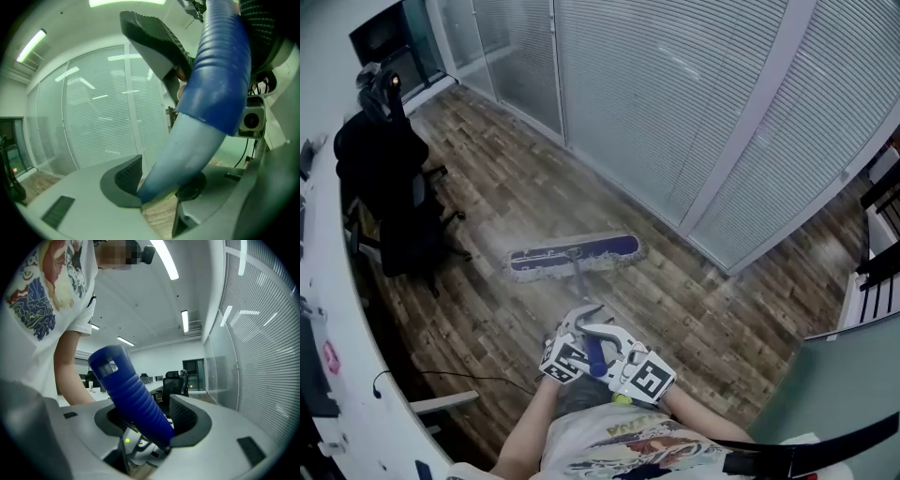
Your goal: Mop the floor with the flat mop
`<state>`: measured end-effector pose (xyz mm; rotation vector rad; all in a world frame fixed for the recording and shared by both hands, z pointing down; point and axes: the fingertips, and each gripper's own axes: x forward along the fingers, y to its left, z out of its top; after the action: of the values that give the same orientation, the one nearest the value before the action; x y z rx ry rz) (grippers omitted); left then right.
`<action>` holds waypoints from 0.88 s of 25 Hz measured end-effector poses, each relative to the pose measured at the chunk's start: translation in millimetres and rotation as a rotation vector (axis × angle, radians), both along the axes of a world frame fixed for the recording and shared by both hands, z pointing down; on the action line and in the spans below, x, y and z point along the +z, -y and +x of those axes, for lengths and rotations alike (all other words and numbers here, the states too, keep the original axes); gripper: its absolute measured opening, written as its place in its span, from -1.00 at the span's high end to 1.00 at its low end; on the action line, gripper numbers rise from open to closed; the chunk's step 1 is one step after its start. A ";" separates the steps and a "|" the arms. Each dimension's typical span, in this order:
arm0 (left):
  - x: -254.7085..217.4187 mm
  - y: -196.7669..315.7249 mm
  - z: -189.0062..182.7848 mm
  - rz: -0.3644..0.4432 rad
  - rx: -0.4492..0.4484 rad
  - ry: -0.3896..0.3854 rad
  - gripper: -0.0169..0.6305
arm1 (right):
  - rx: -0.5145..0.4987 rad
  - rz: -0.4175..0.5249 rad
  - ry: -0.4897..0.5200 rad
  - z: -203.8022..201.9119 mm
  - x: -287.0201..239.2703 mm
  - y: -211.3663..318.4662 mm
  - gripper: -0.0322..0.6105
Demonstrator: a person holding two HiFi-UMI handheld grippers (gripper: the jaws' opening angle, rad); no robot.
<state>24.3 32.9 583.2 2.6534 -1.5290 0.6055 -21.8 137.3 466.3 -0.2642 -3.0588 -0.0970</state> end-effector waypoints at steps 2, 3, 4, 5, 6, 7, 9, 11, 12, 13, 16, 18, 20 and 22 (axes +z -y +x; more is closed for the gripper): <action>3.4 -15.2 30.8 0.003 -0.009 0.016 0.58 | -0.010 0.000 -0.008 33.7 4.6 -15.8 0.21; 5.7 -24.2 44.1 0.005 -0.018 0.019 0.58 | -0.017 0.005 -0.021 48.5 8.5 -25.3 0.21; 8.3 -34.7 56.2 0.004 -0.030 0.016 0.58 | -0.027 0.009 -0.034 62.1 12.5 -36.2 0.21; 10.4 -45.9 67.2 0.001 -0.042 0.009 0.58 | -0.037 0.009 -0.042 74.3 15.2 -47.7 0.21; 10.8 -56.3 76.7 -0.001 -0.054 0.003 0.57 | -0.048 0.007 -0.043 84.8 15.5 -58.5 0.21; 9.1 -65.0 85.1 -0.003 -0.064 0.000 0.57 | -0.060 0.005 -0.038 93.9 13.8 -67.6 0.21; 2.7 -78.7 101.3 -0.008 -0.076 -0.001 0.57 | -0.087 0.005 -0.034 111.6 8.8 -82.0 0.21; 0.7 -91.6 117.2 -0.012 -0.090 -0.002 0.57 | -0.115 -0.003 -0.036 128.8 7.2 -95.2 0.21; 1.8 -96.5 122.7 -0.011 -0.097 -0.002 0.57 | -0.126 -0.009 -0.033 134.9 7.9 -100.4 0.21; 3.9 -99.2 126.1 -0.009 -0.102 -0.001 0.57 | -0.132 -0.013 -0.028 138.9 9.3 -103.3 0.20; 11.4 -94.2 128.0 -0.015 -0.096 0.007 0.57 | -0.127 -0.019 -0.017 141.2 16.0 -97.2 0.19; 11.3 -85.6 127.3 -0.026 -0.078 0.015 0.56 | -0.125 -0.019 -0.001 139.3 14.8 -87.0 0.17; 5.5 -74.7 123.5 -0.025 -0.069 0.016 0.57 | -0.115 -0.052 0.085 132.7 -3.1 -73.9 0.17; -1.7 -63.0 115.4 -0.013 -0.071 0.001 0.57 | -0.085 -0.136 0.217 120.6 -29.0 -58.7 0.17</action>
<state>139.7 95.9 581.5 2.5774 -1.6060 0.6111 98.9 196.0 437.2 -0.4176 -3.2744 0.0847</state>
